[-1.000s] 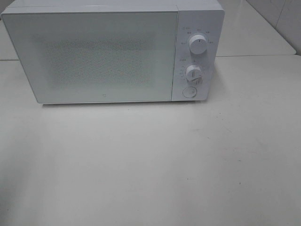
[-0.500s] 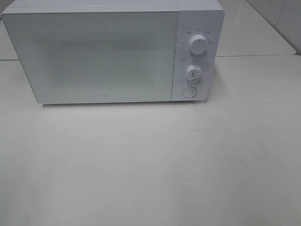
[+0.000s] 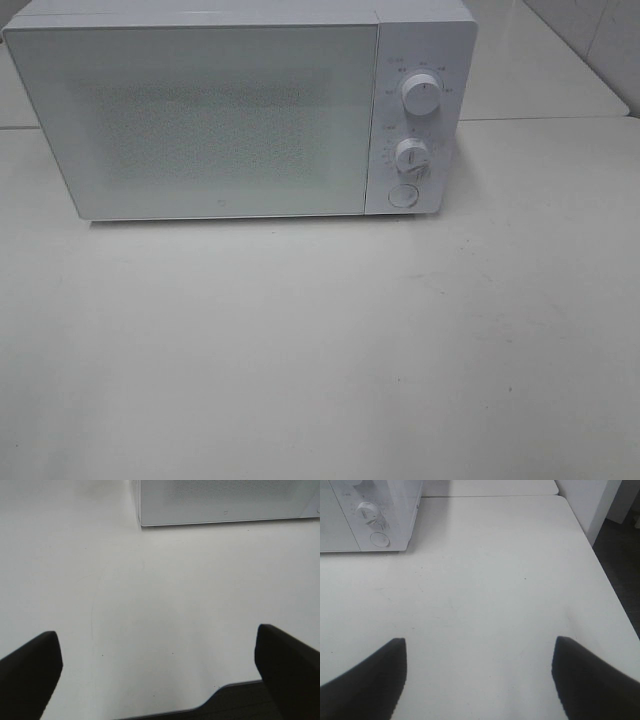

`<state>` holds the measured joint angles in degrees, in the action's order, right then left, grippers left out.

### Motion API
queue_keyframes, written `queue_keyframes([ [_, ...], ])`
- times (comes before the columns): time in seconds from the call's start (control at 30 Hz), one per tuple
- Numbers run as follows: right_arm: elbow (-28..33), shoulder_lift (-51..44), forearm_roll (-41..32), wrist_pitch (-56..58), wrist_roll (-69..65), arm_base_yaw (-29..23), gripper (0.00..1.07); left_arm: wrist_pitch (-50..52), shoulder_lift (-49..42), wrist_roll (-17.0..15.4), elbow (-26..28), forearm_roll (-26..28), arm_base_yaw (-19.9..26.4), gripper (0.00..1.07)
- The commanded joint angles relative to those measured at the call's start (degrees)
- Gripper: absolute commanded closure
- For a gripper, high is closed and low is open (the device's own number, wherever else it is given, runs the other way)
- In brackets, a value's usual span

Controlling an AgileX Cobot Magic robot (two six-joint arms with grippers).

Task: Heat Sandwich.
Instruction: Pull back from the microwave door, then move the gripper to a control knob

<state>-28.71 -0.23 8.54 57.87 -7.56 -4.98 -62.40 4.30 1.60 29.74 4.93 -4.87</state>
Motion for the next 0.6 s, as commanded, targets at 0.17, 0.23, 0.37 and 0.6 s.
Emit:
queue_keyframes([
  [0.17,0.1,-1.5,-0.1,-0.9,0.7,0.2,0.32,0.9,-0.5,-0.2,-0.2,1.0,3.0,0.09],
  [0.23,0.1,-1.5,-0.1,-0.9,0.7,0.2,0.32,0.9,-2.7,-0.2,-0.2,1.1,3.7,0.09],
  [0.37,0.1,-1.5,-0.1,-0.9,0.7,0.2,0.32,0.9,-6.4,-0.2,-0.2,1.1,3.7,0.09],
  [0.6,0.1,-1.4,-0.1,-0.9,0.7,0.2,0.32,0.9,-6.0,-0.2,-0.2,1.1,3.7,0.09],
])
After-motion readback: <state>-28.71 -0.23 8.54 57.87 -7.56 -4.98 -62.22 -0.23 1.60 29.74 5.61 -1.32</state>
